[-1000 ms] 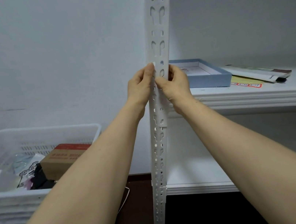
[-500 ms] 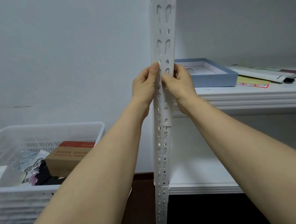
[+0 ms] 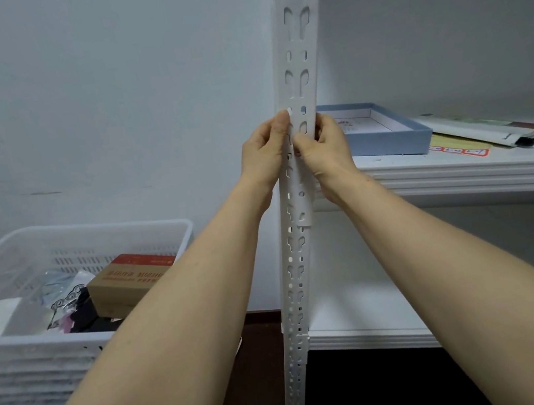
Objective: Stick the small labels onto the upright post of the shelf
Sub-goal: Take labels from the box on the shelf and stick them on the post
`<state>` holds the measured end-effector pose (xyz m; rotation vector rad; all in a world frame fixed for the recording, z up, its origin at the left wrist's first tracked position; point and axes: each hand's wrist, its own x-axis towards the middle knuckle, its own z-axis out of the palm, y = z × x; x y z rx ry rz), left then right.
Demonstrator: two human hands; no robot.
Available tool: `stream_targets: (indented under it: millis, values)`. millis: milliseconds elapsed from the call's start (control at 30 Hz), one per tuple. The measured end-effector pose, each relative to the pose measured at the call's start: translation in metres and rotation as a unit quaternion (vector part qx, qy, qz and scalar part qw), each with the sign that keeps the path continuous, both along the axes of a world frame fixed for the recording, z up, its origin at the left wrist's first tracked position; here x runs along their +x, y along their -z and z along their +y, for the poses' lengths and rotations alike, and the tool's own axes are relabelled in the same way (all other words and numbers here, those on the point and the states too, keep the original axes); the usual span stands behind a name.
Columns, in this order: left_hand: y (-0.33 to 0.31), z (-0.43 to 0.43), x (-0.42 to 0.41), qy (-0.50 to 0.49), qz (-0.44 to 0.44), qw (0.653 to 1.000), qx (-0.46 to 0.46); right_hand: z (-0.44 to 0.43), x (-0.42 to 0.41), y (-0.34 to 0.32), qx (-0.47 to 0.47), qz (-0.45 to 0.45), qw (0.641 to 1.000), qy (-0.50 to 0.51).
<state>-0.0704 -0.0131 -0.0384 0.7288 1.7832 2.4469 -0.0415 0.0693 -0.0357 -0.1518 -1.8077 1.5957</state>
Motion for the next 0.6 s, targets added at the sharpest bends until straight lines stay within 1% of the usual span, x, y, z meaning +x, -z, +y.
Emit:
stream_targets:
  millis: [333, 600]
  values:
    - [0.0, 0.0002, -0.0009, 0.006, 0.004, 1.0, -0.004, 0.0057, 0.0057, -0.0014, 0.003, -0.015, 0.999, -0.031]
    - [0.0002, -0.0004, -0.0014, 0.006, 0.005, 1.0, -0.005, 0.0014, 0.0045, -0.0003, 0.019, -0.009, 1.0, -0.011]
